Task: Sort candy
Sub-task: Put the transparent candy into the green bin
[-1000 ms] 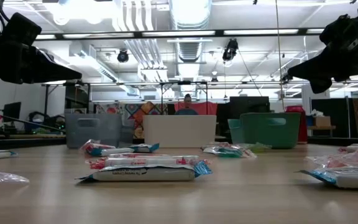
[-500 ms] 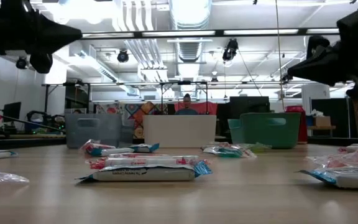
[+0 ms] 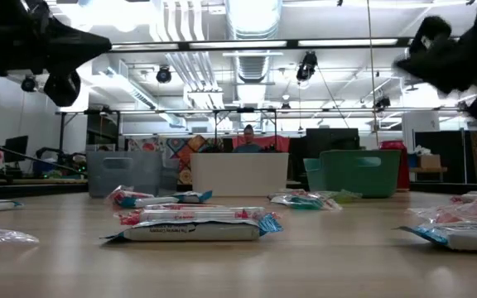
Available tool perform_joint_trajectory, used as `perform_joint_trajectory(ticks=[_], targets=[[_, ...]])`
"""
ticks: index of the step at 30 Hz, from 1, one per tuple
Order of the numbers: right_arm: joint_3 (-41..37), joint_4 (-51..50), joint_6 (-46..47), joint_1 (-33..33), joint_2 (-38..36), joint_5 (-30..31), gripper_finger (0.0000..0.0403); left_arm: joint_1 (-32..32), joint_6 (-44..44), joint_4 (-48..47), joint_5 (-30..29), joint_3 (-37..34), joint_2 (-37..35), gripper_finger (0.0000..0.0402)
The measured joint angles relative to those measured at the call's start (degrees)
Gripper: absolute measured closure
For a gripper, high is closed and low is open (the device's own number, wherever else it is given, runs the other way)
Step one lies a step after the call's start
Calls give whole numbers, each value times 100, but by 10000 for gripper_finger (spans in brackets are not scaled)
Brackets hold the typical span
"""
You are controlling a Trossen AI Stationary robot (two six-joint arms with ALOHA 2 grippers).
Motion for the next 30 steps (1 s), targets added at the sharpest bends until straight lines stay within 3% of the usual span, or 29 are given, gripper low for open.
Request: perform_joint_trajectory(ticks=[3, 5, 6, 9, 13, 20, 30], targets=[[0, 897, 2622, 2, -2, -1188, 390, 0, -110, 21, 38, -2, 247, 398], [0, 1385, 4657, 2, -2, -1480, 390, 0, -223, 60, 38, -2, 409, 398], [0, 1563, 5233, -1, -2, -1424, 390, 0, -324, 77, 38, -2, 494, 398], [2, 1621, 5836, -9, -7, -910, 390, 0, -558, 237, 38, -6, 792, 398], [2, 1179, 7129, -8, 197, 207, 390, 0, -622, 1021, 37, -9, 1251, 398], [4, 901, 7559, 2, 1002, 354, 390, 0, -57, 2265, 34, 34, 2175, 398], [1162, -905, 7385, 2, 2262, 393, 390, 0, 603, 2304, 29, 519, 3238, 398]])
